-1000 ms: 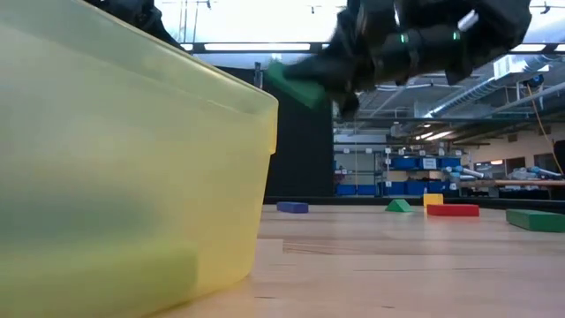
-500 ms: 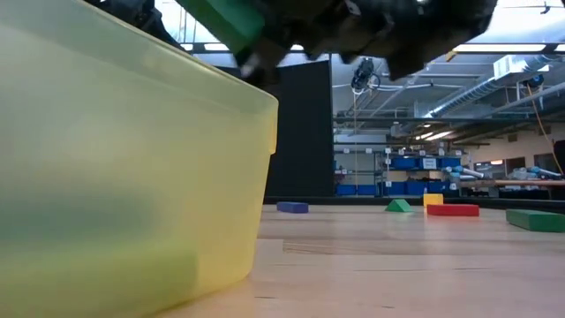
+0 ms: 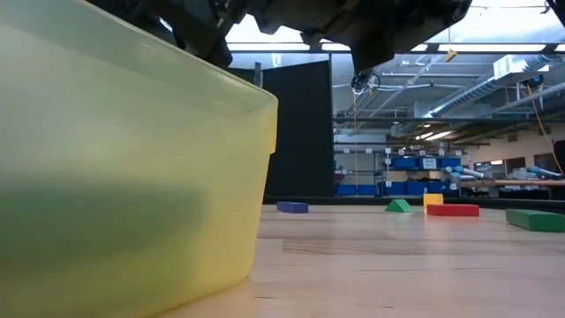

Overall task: Sort blocks by size
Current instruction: Put the large blue block into the yellow bin

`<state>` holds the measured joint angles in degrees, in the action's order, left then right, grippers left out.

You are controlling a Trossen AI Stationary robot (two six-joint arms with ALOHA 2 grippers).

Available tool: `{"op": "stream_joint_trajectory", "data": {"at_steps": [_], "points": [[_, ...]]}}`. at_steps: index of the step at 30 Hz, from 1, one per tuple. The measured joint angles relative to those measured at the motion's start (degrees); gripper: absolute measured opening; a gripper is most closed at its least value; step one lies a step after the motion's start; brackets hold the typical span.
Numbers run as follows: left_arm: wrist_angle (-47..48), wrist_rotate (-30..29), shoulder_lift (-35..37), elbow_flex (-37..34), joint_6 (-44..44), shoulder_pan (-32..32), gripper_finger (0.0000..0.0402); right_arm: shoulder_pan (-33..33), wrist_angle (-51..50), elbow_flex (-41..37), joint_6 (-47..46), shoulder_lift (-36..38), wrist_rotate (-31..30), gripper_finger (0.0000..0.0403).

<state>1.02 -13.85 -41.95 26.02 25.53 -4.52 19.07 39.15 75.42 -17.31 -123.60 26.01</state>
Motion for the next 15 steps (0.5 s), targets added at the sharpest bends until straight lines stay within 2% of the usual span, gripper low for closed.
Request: {"op": "stream_joint_trajectory", "data": {"at_steps": [3, 7, 12, 15], "points": [[0.19, -0.02, 0.0, 0.0, -1.42, -3.65, 0.0275, -0.02, -0.19, -0.02, 0.66, 0.76, -1.24, 0.0275], [4.33, -0.65, 0.02, 0.16, 1.32, -11.56, 0.0259, -0.99, -0.85, -2.63, 2.22, 4.61, -4.58, 0.0283], [19.17, -10.05, -0.26, 2.67, 12.06, -26.38, 0.023, -2.66, -1.65, -12.2, 5.2, 12.61, -14.19, 0.0276], [24.59, -13.95, -1.53, 4.88, 20.62, -34.72, 0.0214, -3.52, -1.12, -18.78, 5.96, 19.07, -21.94, 0.0272]]}}
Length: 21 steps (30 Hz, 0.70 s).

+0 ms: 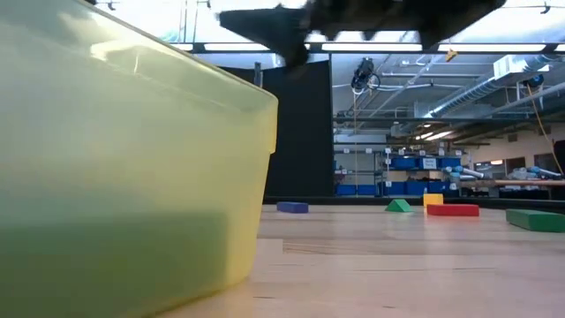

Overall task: Sort blocks by size
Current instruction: Put the large blue block into the yellow bin

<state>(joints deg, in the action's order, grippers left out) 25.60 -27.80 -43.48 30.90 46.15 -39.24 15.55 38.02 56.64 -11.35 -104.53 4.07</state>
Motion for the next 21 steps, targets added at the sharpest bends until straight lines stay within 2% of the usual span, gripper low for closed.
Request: {"op": "stream_joint_trajectory", "data": {"at_steps": [4, 9, 12, 15, 21], "points": [[10.01, -0.2, -5.56, 4.32, 12.3, -8.56, 0.0199, -0.74, -0.28, -7.8, 0.85, 7.84, -10.18, 0.0269], [21.84, 8.72, -16.35, 9.94, 26.96, -15.01, 0.0185, -1.15, 0.13, -13.61, 2.23, 15.39, -18.64, 0.0265], [20.42, 13.59, -22.31, 11.71, 30.51, -17.36, 0.0183, -1.57, -0.31, -15.1, 2.79, 17.66, -20.98, 0.0263], [15.96, 15.82, -27.38, 12.57, 31.05, -18.99, 0.0184, -2.23, -0.14, -15.21, 3.76, 18.57, -21.3, 0.026], [13.98, 21.43, -33.33, 14.43, 34.15, -19.32, 0.0184, -2.78, -0.31, -15.21, 4.29, 18.25, -21.15, 0.0254]]}}
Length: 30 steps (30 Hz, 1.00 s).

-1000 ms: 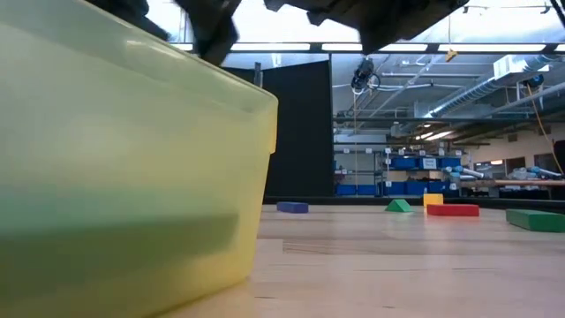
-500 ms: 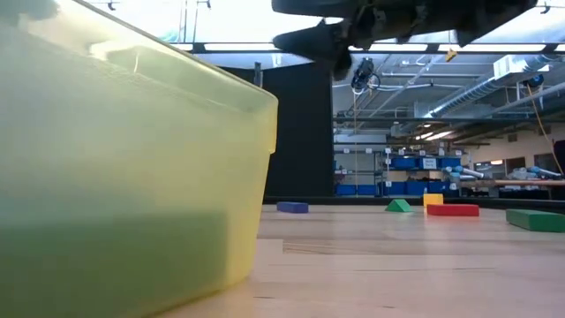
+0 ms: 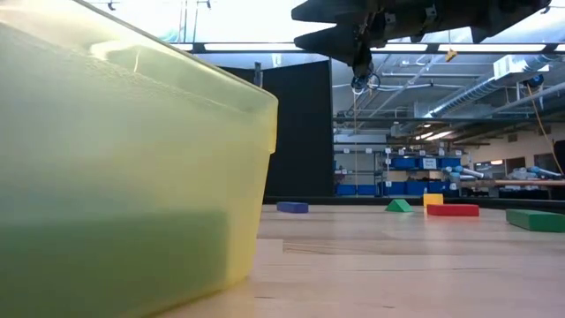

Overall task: Sort blocks by size
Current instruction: Put the large blue block into the yellow bin

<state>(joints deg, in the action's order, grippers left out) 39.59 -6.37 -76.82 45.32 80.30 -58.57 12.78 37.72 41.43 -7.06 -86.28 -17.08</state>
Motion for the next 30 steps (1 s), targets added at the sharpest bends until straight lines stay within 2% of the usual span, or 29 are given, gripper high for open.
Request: {"op": "stream_joint_trajectory", "data": {"at_steps": [3, 8, 18, 22, 30], "points": [[0.51, -0.42, -0.5, 0.43, 4.02, 0.57, 0.0185, 0.0, -0.19, 0.0, 0.33, -0.75, 0.07, 0.0251], [1.27, -4.8, -0.5, 0.41, 10.33, 2.07, 0.0201, 0.17, -0.14, 0.0, 0.69, -0.77, 0.67, 0.0249], [-2.38, -6.58, -4.0, 0.41, 11.7, 3.08, 0.0312, 0.39, -0.11, 0.0, 1.07, -0.77, 1.77, 0.0245], [-2.99, -9.21, -4.25, 0.41, 11.98, 3.18, 0.0348, 0.38, -0.07, 0.0, 1.08, -0.77, 1.77, 0.0245], [-2.65, -11.02, -5.96, 0.4, 12.47, 4.55, 0.036, 0.37, 0.04, 0.0, 1.08, -0.77, 1.79, 0.0242]]}}
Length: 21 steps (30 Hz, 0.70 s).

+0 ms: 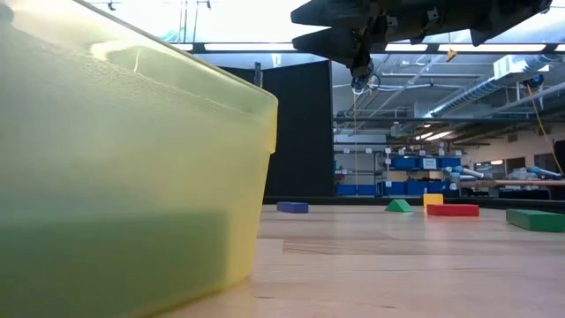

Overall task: Sort blocks by size
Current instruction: Put the large blue block into the yellow bin

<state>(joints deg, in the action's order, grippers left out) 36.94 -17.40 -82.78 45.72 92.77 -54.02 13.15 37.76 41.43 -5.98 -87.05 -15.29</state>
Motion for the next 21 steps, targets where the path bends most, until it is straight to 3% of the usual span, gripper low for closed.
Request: {"op": "stream_joint_trajectory", "data": {"at_steps": [14, 21], "points": [[-2.08, -0.12, -6.89, -0.08, 0.5, 0.55, 0.033, 0.0, -0.04, 0.0, -0.01, 0.0, 0.02, 0.0239], [-1.6, -0.84, -9.55, 0.17, 0.32, 0.83, 0.0286, 0.0, -0.08, 0.02, -0.02, 0.0, 0.02, 0.0238]]}}
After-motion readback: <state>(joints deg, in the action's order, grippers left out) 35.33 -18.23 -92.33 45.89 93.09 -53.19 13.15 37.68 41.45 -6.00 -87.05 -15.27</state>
